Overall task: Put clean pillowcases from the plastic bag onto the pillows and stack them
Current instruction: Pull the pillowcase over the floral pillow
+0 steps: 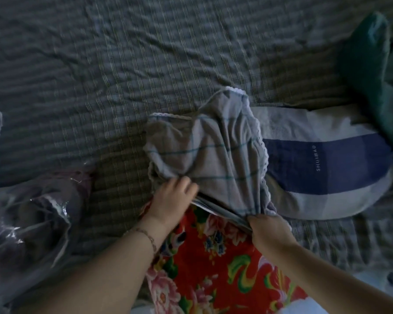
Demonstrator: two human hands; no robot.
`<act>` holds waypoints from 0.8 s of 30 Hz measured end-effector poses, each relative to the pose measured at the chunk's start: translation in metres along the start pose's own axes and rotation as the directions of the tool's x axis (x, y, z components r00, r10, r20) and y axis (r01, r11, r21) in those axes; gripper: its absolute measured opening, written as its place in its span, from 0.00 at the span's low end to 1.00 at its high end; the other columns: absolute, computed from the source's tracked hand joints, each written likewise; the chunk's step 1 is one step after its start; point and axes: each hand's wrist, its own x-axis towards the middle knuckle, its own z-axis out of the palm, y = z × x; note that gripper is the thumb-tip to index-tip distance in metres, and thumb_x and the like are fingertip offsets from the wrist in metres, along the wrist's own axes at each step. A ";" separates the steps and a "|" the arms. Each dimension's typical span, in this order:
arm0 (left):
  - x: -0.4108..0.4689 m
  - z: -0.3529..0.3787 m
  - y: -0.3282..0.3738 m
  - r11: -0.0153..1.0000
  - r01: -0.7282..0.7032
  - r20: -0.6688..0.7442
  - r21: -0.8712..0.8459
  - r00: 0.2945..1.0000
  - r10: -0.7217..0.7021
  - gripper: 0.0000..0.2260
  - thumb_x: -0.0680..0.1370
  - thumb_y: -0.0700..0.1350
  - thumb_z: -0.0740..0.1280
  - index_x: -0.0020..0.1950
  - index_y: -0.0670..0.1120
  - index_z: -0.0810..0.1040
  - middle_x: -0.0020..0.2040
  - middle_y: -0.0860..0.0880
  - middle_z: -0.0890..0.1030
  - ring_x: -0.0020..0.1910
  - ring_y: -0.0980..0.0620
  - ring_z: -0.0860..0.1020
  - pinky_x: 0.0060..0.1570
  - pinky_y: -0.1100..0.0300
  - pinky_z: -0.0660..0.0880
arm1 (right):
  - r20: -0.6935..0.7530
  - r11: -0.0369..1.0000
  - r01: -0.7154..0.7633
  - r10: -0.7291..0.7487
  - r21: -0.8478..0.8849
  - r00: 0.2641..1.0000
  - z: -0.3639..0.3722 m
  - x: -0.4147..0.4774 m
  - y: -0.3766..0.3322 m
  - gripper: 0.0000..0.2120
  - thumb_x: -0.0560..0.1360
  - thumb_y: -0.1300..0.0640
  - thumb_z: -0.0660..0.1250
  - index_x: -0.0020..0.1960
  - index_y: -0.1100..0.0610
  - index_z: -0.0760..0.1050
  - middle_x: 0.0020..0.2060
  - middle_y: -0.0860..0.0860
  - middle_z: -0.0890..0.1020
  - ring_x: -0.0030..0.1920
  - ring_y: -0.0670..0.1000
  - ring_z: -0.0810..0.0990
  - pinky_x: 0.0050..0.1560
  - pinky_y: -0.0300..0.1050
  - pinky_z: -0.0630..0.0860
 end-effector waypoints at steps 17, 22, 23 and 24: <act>-0.056 0.003 -0.026 -0.101 0.993 0.903 -0.068 0.019 -0.429 0.15 0.82 0.47 0.55 0.52 0.38 0.76 0.46 0.40 0.79 0.45 0.43 0.78 0.44 0.55 0.76 | 0.152 0.966 -0.143 0.112 0.217 0.982 0.052 -0.066 -0.136 0.41 0.63 0.35 0.62 0.62 0.66 0.72 0.48 0.59 0.78 0.47 0.59 0.80 0.48 0.51 0.78; -0.051 -0.015 -0.007 -0.265 0.948 0.950 -0.176 0.093 -0.299 0.15 0.83 0.45 0.54 0.42 0.41 0.75 0.38 0.44 0.78 0.34 0.50 0.75 0.29 0.64 0.75 | 0.500 0.784 -0.586 0.430 0.205 0.752 0.065 -0.025 -0.203 0.68 0.60 0.26 0.65 0.71 0.68 0.27 0.70 0.71 0.39 0.72 0.70 0.40 0.73 0.60 0.40; -0.049 -0.015 -0.005 -0.276 0.940 0.951 -0.201 0.118 -0.287 0.15 0.83 0.45 0.54 0.45 0.41 0.77 0.40 0.44 0.79 0.35 0.50 0.76 0.32 0.62 0.75 | 0.457 0.735 -0.632 0.488 0.244 0.744 0.070 -0.020 -0.207 0.67 0.61 0.27 0.66 0.72 0.67 0.30 0.71 0.71 0.40 0.72 0.69 0.41 0.73 0.60 0.40; -0.047 -0.018 -0.002 -0.290 0.932 0.952 -0.215 0.133 -0.277 0.15 0.82 0.45 0.53 0.50 0.40 0.77 0.41 0.45 0.79 0.37 0.50 0.77 0.35 0.60 0.76 | 0.394 0.698 -0.653 0.534 0.294 0.748 0.073 -0.018 -0.208 0.63 0.62 0.29 0.66 0.73 0.66 0.34 0.72 0.69 0.44 0.73 0.68 0.44 0.73 0.58 0.43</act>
